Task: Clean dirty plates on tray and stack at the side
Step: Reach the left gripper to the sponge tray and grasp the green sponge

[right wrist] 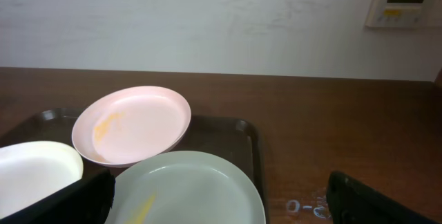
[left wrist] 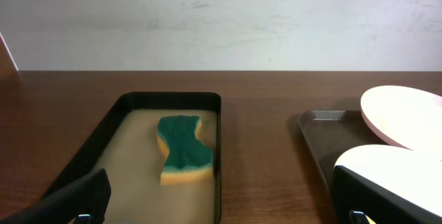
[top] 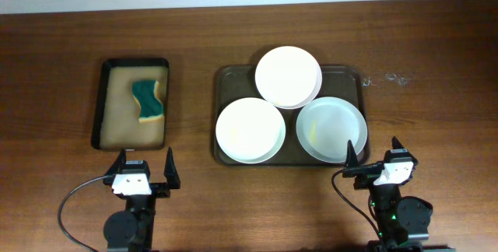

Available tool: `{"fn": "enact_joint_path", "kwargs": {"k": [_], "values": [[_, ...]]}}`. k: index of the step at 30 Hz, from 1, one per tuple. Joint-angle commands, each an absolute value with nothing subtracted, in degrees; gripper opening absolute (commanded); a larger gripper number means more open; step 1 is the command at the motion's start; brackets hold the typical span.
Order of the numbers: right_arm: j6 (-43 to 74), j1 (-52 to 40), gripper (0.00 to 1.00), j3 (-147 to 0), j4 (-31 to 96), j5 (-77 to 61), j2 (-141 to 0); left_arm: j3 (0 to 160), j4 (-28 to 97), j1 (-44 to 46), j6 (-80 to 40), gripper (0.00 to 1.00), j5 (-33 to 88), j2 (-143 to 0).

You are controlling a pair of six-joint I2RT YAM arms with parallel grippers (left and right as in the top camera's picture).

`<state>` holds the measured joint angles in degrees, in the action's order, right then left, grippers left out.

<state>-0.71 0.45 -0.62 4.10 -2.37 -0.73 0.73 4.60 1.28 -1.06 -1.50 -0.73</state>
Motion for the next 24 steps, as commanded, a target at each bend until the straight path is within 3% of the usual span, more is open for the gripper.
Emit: {"fn": "enact_joint_path", "kwargs": {"k": [1,3,7,9,11,14,19,24], "values": [[-1.08,0.82,0.98,-0.32,4.47,-1.87,-0.32,0.54,4.78,1.28,-0.14,0.99,-1.89,-0.40],[-1.08,0.82,0.98,-0.32,4.47,-1.87,-0.32,0.54,3.46,1.37,-2.76,0.99,1.48,-0.38],[-1.08,0.82,0.98,-0.32,4.47,-1.85,-0.32,0.54,-4.97,1.39,-9.82,0.99,29.08,-0.38],[-1.08,0.82,0.98,-0.32,4.47,-1.87,-0.32,0.67,-17.72,1.39,-9.85,0.99,33.26,-0.40],[-1.08,0.82,0.98,-0.32,4.47,-1.87,-0.32,3.51,-23.29,1.28,-9.82,0.99,29.76,-0.73],[-1.08,0.82,0.98,-0.32,4.47,-1.87,-0.32,15.66,-5.76,1.28,-3.75,0.99,20.95,-6.72],[-1.08,0.82,0.98,-0.32,4.47,-1.87,-0.32,49.71,36.05,1.28,12.64,0.99,9.80,-41.74],[-1.08,0.82,0.98,-0.32,4.47,-1.87,-0.32,74.00,52.42,-0.86,8.80,0.99,9.78,-71.18]]}}
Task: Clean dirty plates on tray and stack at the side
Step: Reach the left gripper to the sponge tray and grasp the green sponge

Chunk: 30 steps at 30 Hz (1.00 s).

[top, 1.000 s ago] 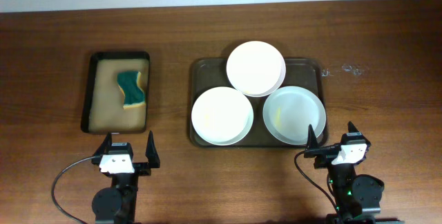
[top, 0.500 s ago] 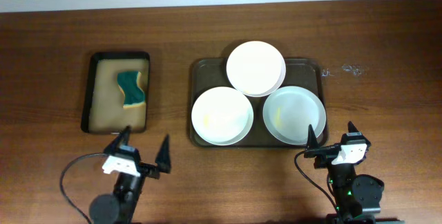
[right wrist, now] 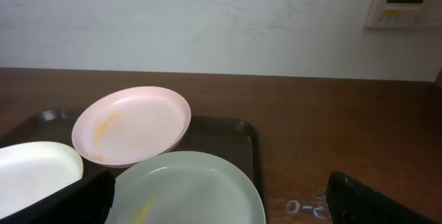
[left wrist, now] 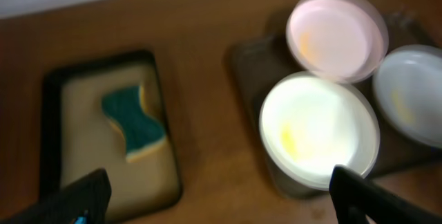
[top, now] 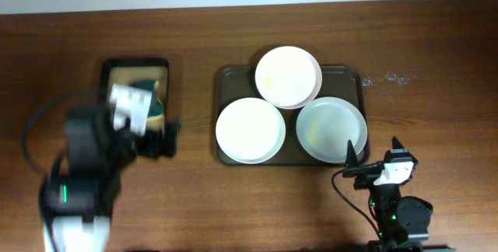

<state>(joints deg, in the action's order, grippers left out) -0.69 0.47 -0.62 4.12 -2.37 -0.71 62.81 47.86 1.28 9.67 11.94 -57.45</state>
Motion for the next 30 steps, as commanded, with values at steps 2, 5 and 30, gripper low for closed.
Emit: {"fn": "enact_joint_path", "kwargs": {"k": [2,5,30], "values": [[-1.08,0.82,0.98,-0.32,4.47,-1.87,-0.32,80.58,53.21,-4.34,5.15,0.99,12.91,-80.29],[-1.08,0.82,0.98,-0.32,4.47,-1.87,-0.32,84.23,53.21,-7.49,4.08,0.99,20.10,-89.08],[-1.08,0.82,0.98,-0.32,4.47,-1.87,-0.32,84.20,43.00,-6.42,-2.24,0.61,4.67,-118.06]]}}
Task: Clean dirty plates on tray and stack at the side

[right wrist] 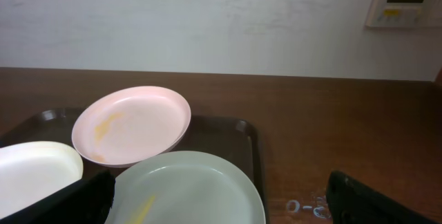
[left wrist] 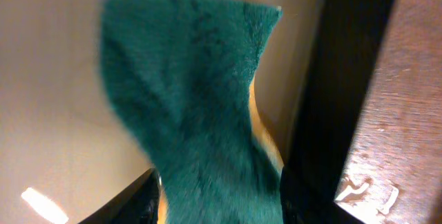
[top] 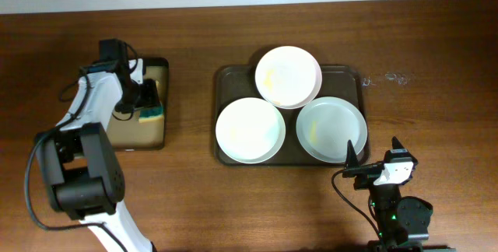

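Three dirty plates sit on the brown tray (top: 352, 75): a pink plate (top: 288, 77) (right wrist: 131, 124) at the back, a cream plate (top: 249, 130) (right wrist: 31, 172) front left, a pale green plate (top: 331, 130) (right wrist: 186, 189) front right, each with a yellow smear. In the black sponge tray (top: 128, 131) lies the green and yellow sponge (top: 153, 113) (left wrist: 193, 99). My left gripper (top: 140, 95) (left wrist: 217, 200) is down in that tray, a finger pressed to each side of the sponge. Near the front edge my right gripper (top: 373, 149) (right wrist: 224, 203) rests open, just in front of the green plate.
The sponge tray's dark wall (left wrist: 331, 79) stands right beside the sponge. Faint white marks (top: 389, 78) (right wrist: 304, 207) lie on the wood right of the brown tray. A wall panel hangs at the back right.
My left gripper was open in the air above the table's left side. Now it is down in the black tray, its fingers drawn in on the sponge. The right arm and the plates have not moved.
Both grippers first rested open at the table's front edge, the sponge lying alone in its tray. Then the left arm was raised over the left side, looking down on sponge and plates. Now its fingers grip the sponge in the tray.
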Available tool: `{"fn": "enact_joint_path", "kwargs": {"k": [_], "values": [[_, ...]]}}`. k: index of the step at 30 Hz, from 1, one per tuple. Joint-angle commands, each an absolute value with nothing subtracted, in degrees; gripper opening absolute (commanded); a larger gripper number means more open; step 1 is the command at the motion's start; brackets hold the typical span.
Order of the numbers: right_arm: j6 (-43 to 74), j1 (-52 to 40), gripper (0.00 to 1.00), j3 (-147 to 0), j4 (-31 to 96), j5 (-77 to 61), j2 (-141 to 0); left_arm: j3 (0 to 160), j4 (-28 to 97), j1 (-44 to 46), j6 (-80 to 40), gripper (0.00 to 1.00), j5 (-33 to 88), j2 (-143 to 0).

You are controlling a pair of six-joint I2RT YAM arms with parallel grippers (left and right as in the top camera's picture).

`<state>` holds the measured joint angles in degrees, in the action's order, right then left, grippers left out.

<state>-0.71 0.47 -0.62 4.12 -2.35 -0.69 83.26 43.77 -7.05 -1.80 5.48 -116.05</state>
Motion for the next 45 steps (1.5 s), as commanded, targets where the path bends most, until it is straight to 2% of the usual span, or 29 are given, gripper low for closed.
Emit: {"fn": "enact_joint_path", "kwargs": {"k": [1,8,10,11,12,14,17,18,19,21,22,23,24,28,29,30,31,33,34,45], "values": [[-1.08,0.82,0.98,-0.32,4.47,-1.87,-0.32,84.20,42.78,-6.42,-2.22,0.61,4.64,-118.17],[-1.08,0.82,0.98,-0.32,4.47,-1.87,-0.32,83.29,41.98,-6.42,-2.17,0.62,-0.95,-118.32],[-1.08,0.82,0.98,-0.32,4.47,-1.87,-0.32,83.20,42.09,-6.42,-2.17,0.51,-1.32,-118.39],[-1.08,0.82,0.98,-0.32,4.47,-1.87,-0.32,83.20,42.24,-6.42,-2.17,0.40,-1.32,-118.39],[-1.08,0.82,0.98,-0.32,4.47,-1.87,-0.32,83.20,42.46,-6.42,-2.17,0.33,-1.30,-118.39],[-1.08,0.82,0.98,-0.32,4.47,-1.87,-0.32,82.81,42.68,-6.42,-2.17,0.32,-1.30,-118.41],[-1.08,0.82,0.98,-0.32,4.47,-1.87,-0.32,81.56,42.65,-6.42,-2.15,0.38,-1.32,-118.41],[-1.08,0.82,0.98,-0.32,4.47,-1.87,-0.32,81.47,42.68,-6.42,-2.15,0.09,-1.32,-118.41],[-1.08,0.82,0.98,-0.32,4.47,-1.87,-0.32,81.47,42.68,-6.42,-2.15,0.00,-1.32,-118.41],[-1.08,0.82,0.98,-0.32,4.47,-1.87,-0.32,81.54,42.59,-6.42,-2.15,0.00,-1.30,-118.28],[-1.08,0.82,0.98,-0.32,4.47,-1.85,-0.32,81.54,42.30,-6.44,-2.15,0.21,-1.32,-118.28],[-1.08,0.82,0.98,-0.32,4.47,-1.87,-0.32,81.54,41.71,-6.52,-2.15,0.74,-1.32,-118.28],[-1.08,0.82,0.98,-0.32,4.47,-1.85,-0.32,81.54,41.04,-6.55,-2.13,0.99,-1.32,-118.28],[-1.08,0.82,0.98,-0.32,4.47,-1.87,-0.32,81.52,39.62,-6.52,-2.15,1.00,-1.30,-118.30],[-1.08,0.82,0.98,-0.32,4.47,-1.87,-0.32,81.52,39.64,-6.55,-2.15,0.93,-1.32,-118.30],[-1.08,0.82,0.98,-0.32,4.47,-1.85,-0.32,81.49,39.64,-6.55,-2.15,0.73,-1.32,-118.30],[-1.08,0.82,0.98,-0.32,4.47,-1.87,-0.32,81.49,39.64,-6.52,-2.15,0.49,-1.30,-118.30],[-1.08,0.82,0.98,-0.32,4.47,-1.87,-0.32,81.52,39.64,-6.52,-2.15,0.09,-1.32,-118.28],[-1.08,0.82,0.98,-0.32,4.47,-1.87,-0.32,81.67,39.72,-6.55,-2.15,0.00,-1.30,-118.24],[-1.08,0.82,0.98,-0.32,4.47,-1.87,-0.32,90.96,47.88,-6.55,-2.17,0.00,-1.30,-105.71]]}}
